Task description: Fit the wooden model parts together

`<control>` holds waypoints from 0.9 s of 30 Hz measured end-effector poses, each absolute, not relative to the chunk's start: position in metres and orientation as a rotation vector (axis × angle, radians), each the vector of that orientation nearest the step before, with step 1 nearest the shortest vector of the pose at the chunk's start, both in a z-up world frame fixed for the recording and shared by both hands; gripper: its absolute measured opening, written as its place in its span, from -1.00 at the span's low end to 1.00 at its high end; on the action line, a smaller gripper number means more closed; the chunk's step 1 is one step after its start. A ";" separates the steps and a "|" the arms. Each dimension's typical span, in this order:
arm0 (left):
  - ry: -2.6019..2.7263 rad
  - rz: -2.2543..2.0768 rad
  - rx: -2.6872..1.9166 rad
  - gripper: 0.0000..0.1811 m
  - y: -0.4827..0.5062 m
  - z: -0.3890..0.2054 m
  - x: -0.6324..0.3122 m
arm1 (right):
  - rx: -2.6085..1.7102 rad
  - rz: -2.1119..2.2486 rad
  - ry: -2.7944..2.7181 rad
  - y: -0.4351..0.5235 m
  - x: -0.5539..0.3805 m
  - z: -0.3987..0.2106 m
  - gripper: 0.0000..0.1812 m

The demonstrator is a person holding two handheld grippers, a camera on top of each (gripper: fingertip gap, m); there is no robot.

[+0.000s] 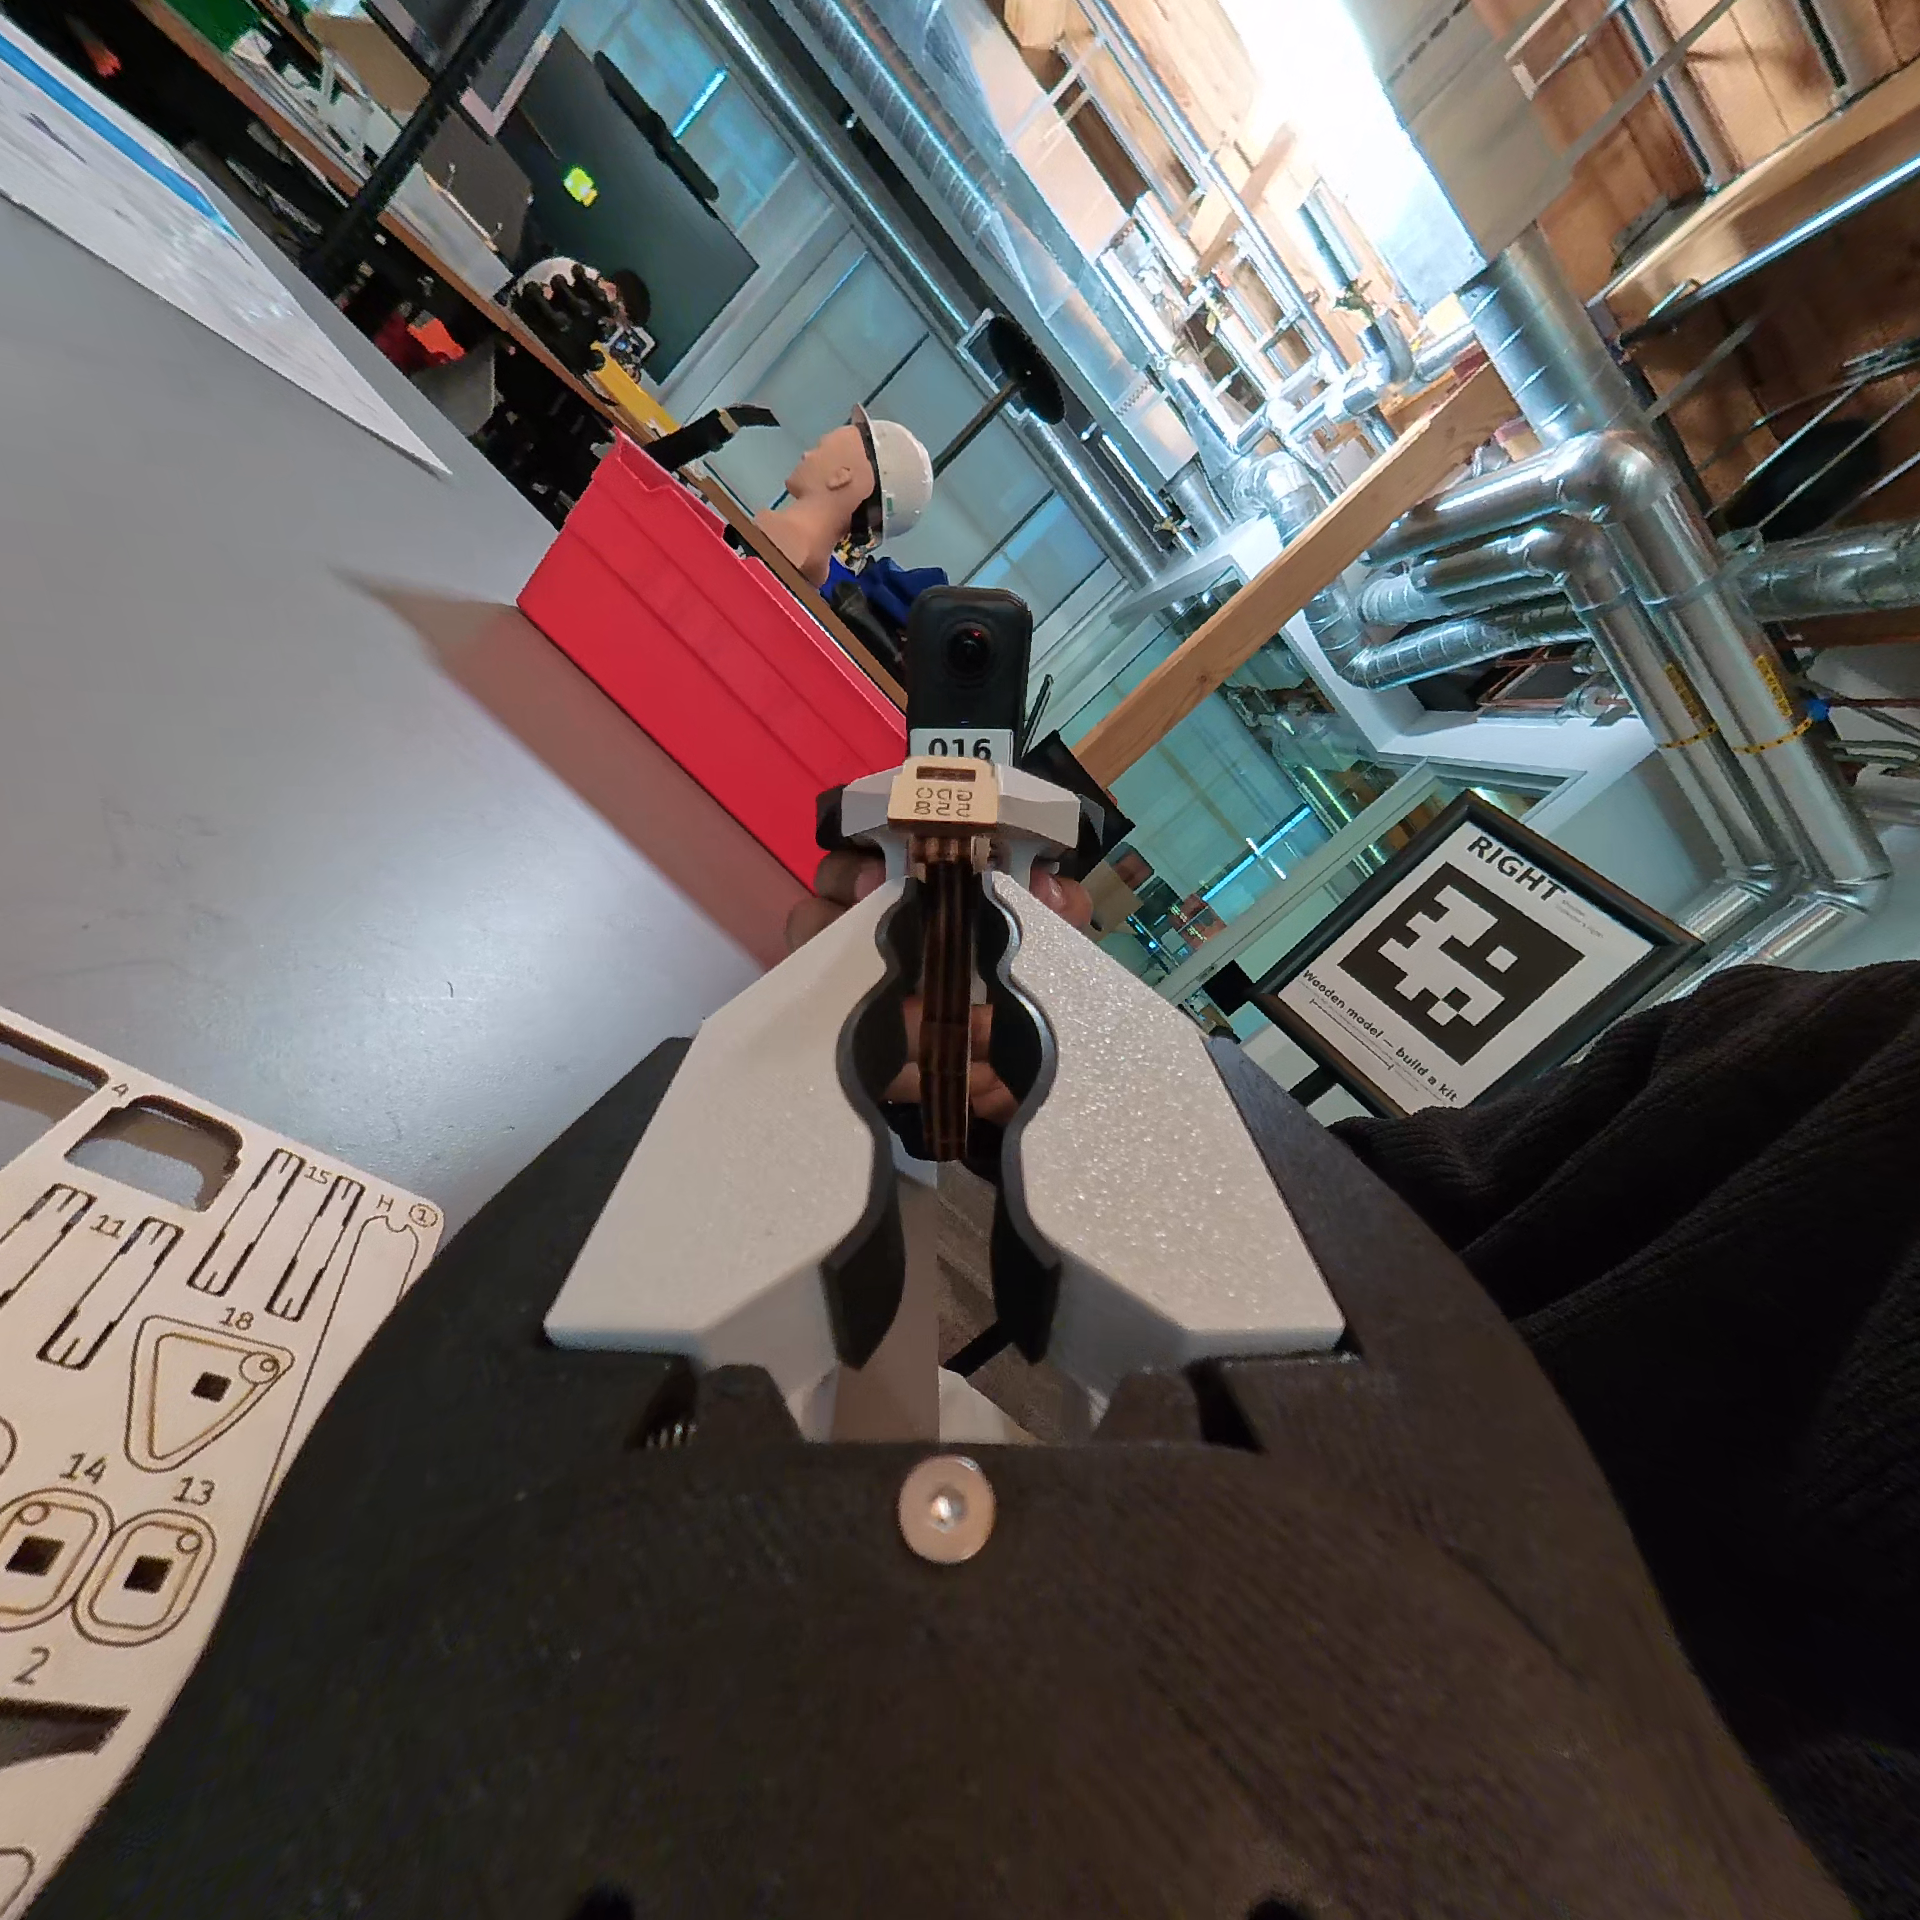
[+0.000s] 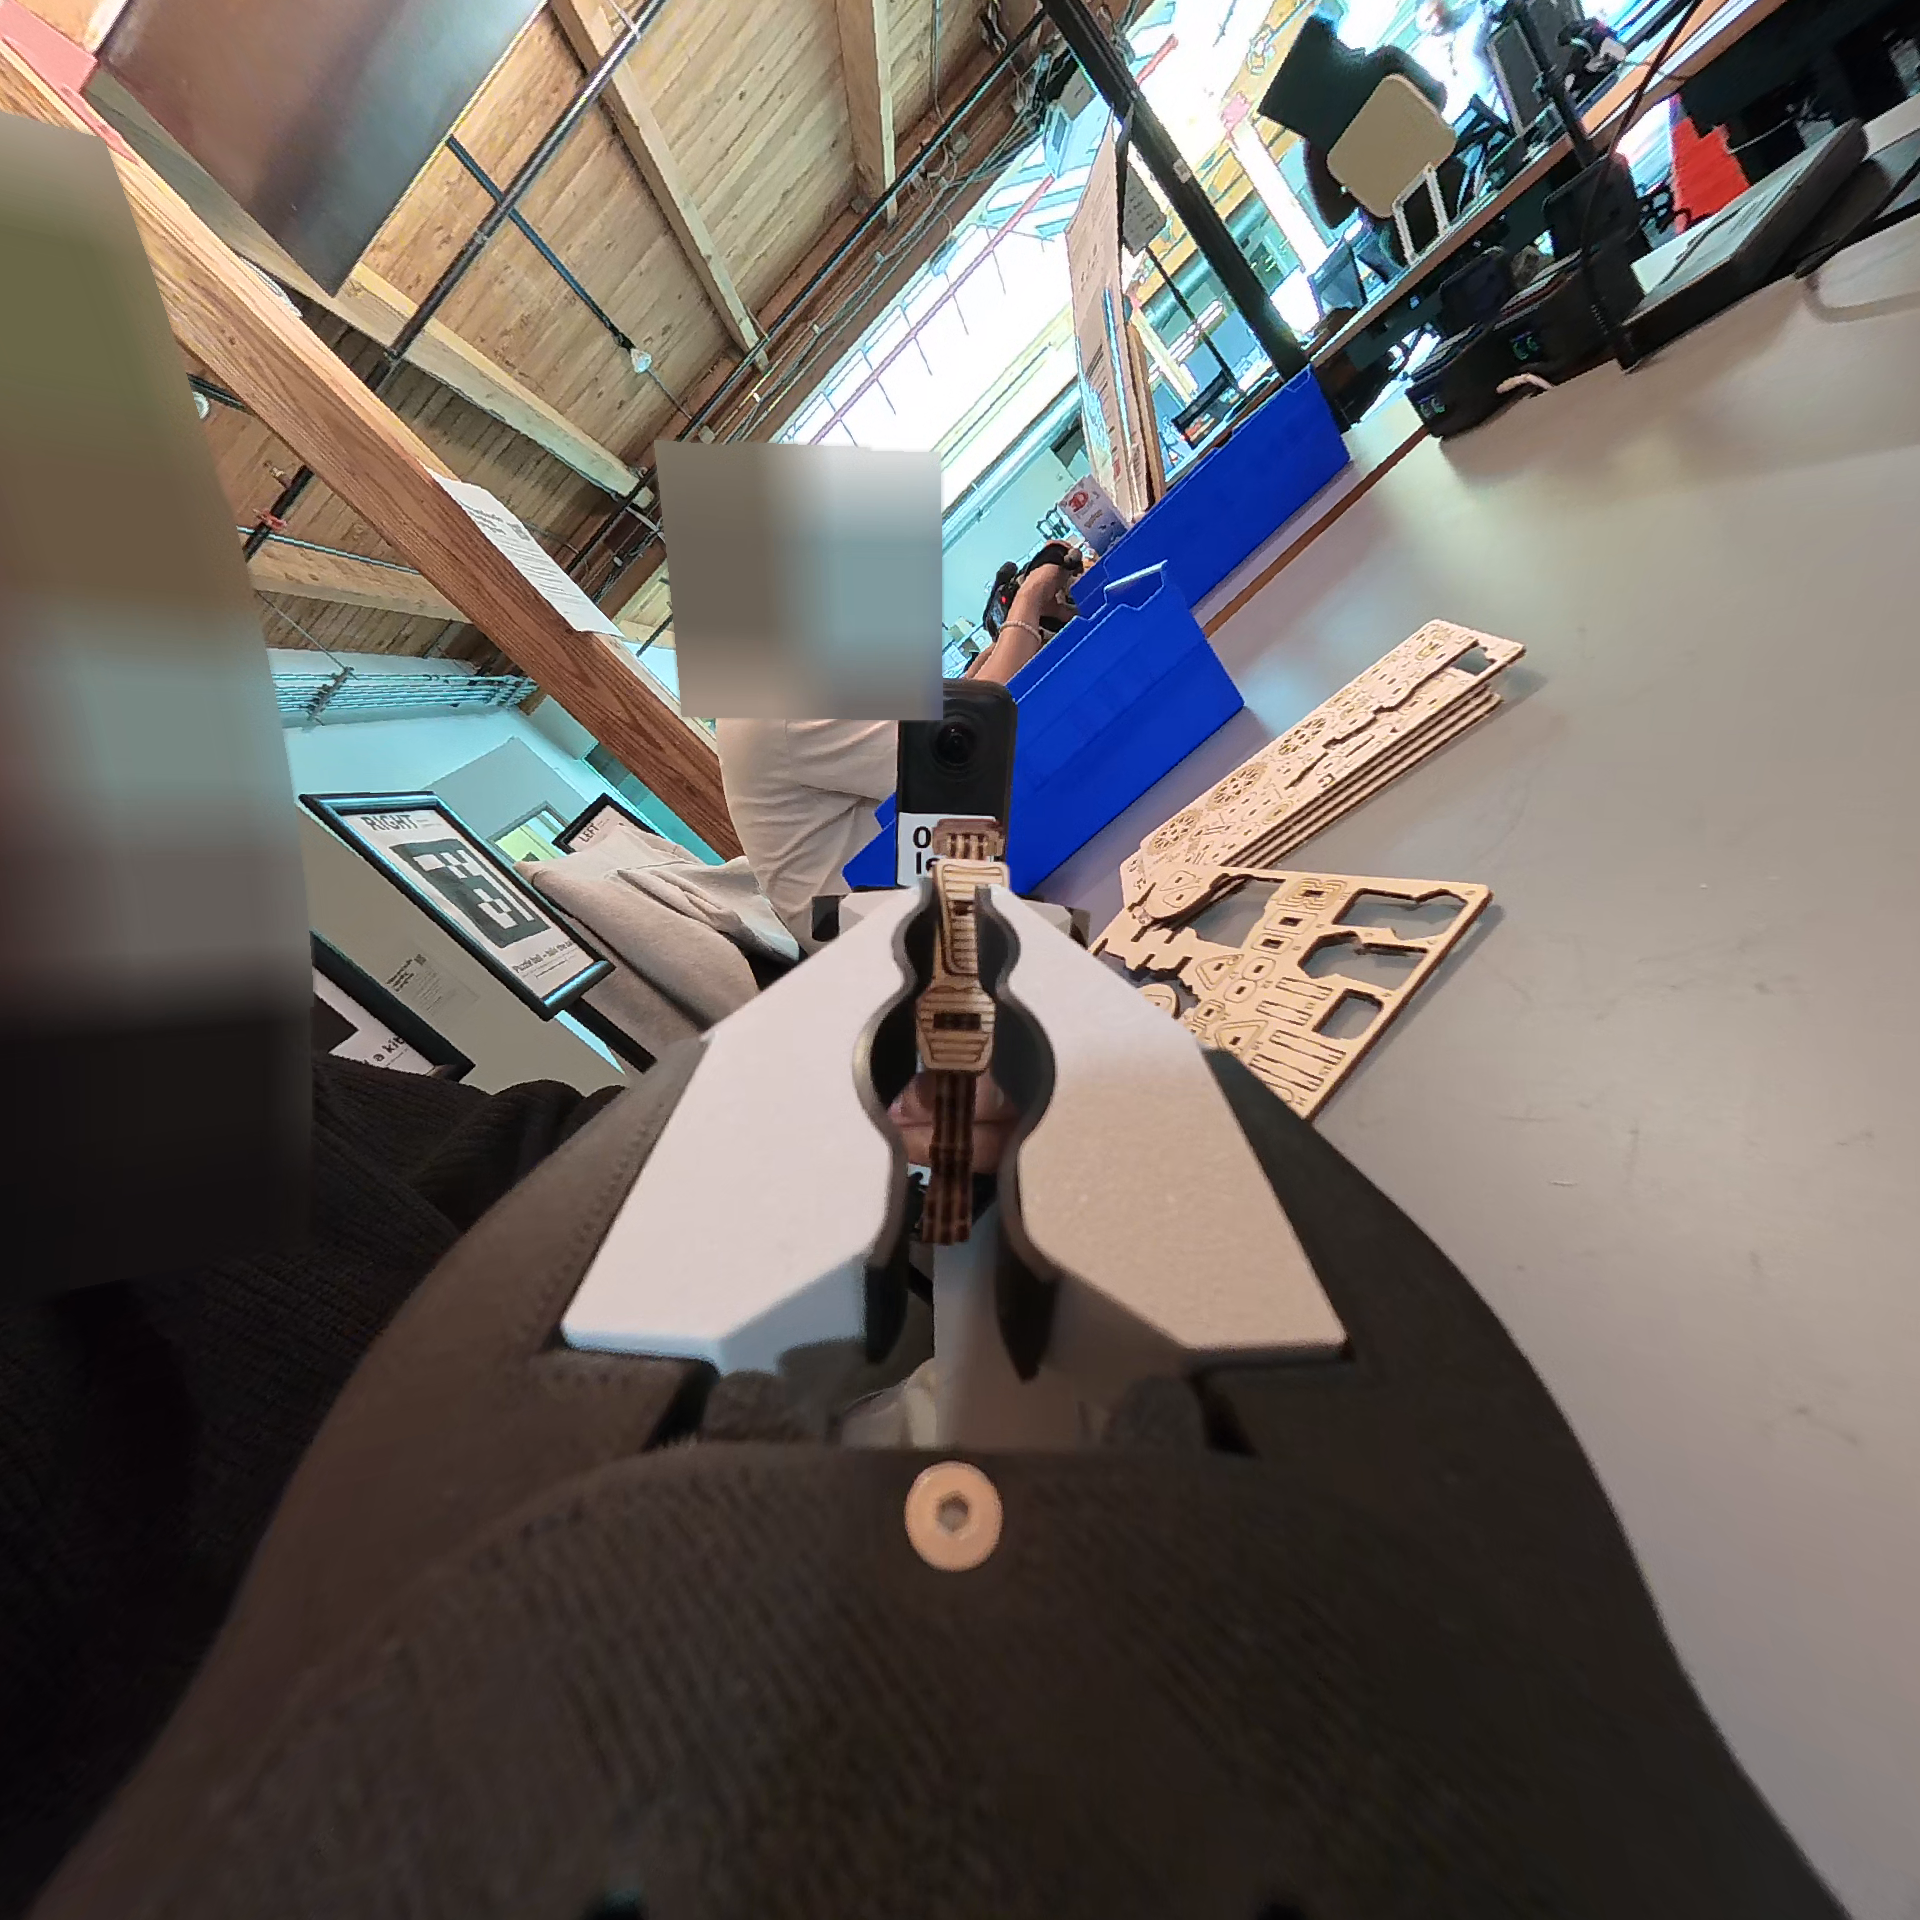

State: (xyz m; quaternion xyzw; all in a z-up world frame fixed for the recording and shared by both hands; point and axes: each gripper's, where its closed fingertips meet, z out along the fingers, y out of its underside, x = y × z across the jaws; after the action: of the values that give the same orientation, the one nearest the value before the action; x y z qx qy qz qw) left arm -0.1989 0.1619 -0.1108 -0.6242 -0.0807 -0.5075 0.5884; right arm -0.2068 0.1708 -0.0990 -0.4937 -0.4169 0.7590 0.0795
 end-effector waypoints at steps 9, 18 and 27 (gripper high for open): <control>-0.188 -1.199 -1.433 -0.92 0.161 -0.108 -0.199 | -1.470 2.267 -1.231 0.173 -0.205 -0.097 -0.89; -0.163 -1.226 -1.412 -0.92 0.159 -0.104 -0.195 | -1.475 2.300 -1.202 0.173 -0.206 -0.096 -0.91; -0.163 -1.232 -1.413 -0.92 0.160 -0.104 -0.195 | -1.467 2.313 -1.212 0.168 -0.208 -0.094 -0.87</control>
State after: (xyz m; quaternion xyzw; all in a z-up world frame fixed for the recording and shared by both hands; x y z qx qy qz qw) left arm -0.1946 0.1598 -0.1039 -0.6067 -0.0702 -0.5290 0.5892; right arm -0.2076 0.1680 -0.0943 -0.4885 -0.4037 0.7701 0.0733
